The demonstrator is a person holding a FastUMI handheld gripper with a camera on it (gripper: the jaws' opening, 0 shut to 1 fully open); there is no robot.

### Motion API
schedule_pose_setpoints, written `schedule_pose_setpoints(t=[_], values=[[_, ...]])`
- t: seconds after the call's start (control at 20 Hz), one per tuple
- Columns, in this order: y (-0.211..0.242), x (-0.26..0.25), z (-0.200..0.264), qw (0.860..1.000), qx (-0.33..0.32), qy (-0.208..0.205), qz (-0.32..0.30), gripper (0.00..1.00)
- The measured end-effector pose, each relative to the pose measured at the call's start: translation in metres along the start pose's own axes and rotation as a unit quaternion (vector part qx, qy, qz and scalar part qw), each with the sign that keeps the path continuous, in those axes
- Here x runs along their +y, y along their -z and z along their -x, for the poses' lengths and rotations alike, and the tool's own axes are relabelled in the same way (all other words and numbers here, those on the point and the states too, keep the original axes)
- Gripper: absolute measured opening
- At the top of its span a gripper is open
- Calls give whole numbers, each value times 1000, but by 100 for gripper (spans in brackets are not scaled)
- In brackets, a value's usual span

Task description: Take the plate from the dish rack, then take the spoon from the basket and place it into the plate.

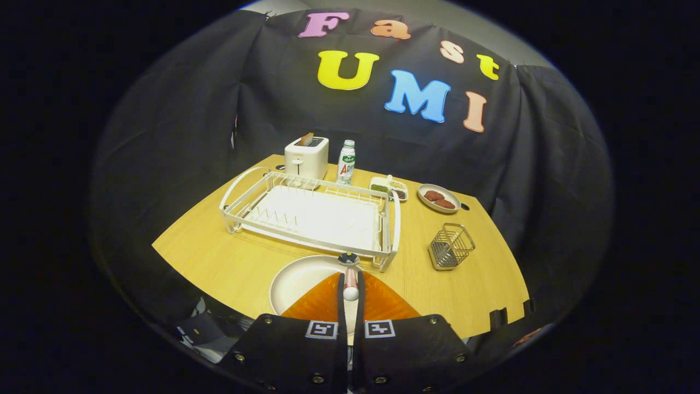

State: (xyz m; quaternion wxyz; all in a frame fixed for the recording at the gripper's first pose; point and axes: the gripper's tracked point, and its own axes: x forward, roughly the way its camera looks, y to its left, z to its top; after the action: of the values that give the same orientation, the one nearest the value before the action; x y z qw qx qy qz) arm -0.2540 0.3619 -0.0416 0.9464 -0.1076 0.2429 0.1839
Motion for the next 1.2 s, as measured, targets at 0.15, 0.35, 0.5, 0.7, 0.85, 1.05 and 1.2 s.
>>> schedule_pose_setpoints(t=[0.15,0.35,0.5,0.7,0.85,1.05,1.2], values=[[10,18,-10,1000,12,-23,-4,4],[16,27,-23,999,19,-38,-7,7],[10,27,-26,999,10,-36,-8,13],[7,25,-31,999,9,-35,-5,13],[8,22,-32,999,10,-32,-9,13],[7,19,-34,999,12,-31,-11,13],[6,17,-36,999,10,-30,-9,13]])
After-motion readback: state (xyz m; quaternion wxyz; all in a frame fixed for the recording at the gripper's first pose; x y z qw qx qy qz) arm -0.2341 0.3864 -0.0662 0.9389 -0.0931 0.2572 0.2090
